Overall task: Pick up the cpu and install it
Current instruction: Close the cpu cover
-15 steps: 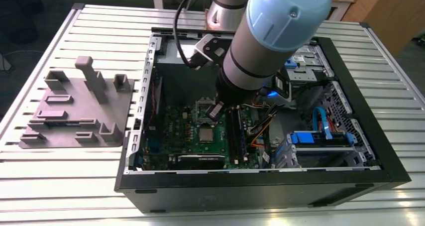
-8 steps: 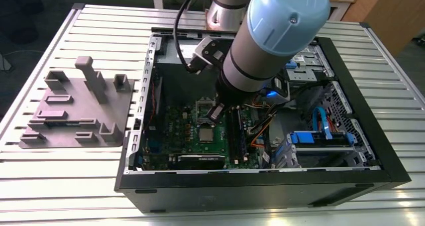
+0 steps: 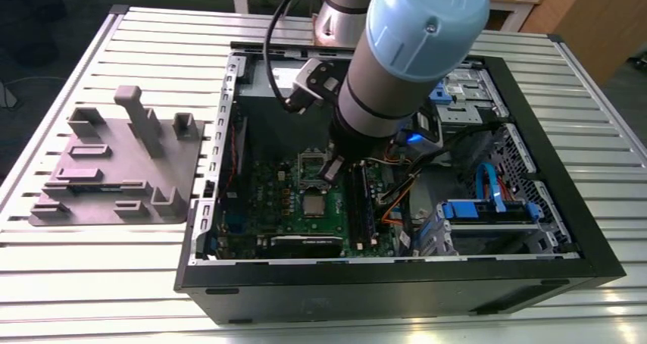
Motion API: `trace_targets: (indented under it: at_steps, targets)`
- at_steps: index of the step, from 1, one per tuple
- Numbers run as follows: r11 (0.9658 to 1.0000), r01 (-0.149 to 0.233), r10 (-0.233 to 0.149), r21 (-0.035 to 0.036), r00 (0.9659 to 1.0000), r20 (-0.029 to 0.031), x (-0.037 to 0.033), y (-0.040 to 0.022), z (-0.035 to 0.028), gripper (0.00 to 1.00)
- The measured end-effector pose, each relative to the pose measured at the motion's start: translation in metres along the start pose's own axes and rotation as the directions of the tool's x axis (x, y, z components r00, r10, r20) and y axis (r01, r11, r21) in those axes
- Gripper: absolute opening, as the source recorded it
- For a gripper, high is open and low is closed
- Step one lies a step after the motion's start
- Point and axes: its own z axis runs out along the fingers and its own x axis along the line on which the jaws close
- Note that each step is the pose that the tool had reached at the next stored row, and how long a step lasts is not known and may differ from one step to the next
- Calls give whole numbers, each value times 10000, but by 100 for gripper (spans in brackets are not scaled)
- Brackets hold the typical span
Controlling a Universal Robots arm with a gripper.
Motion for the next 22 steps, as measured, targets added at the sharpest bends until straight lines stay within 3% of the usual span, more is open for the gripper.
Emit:
trace_targets:
  at_steps: [3, 22]
  targets:
    - [9999, 109, -109, 83, 9999, 46, -18, 10, 25, 10]
    - [9998, 208, -208, 43, 9997, 99, -226, 75, 197, 10]
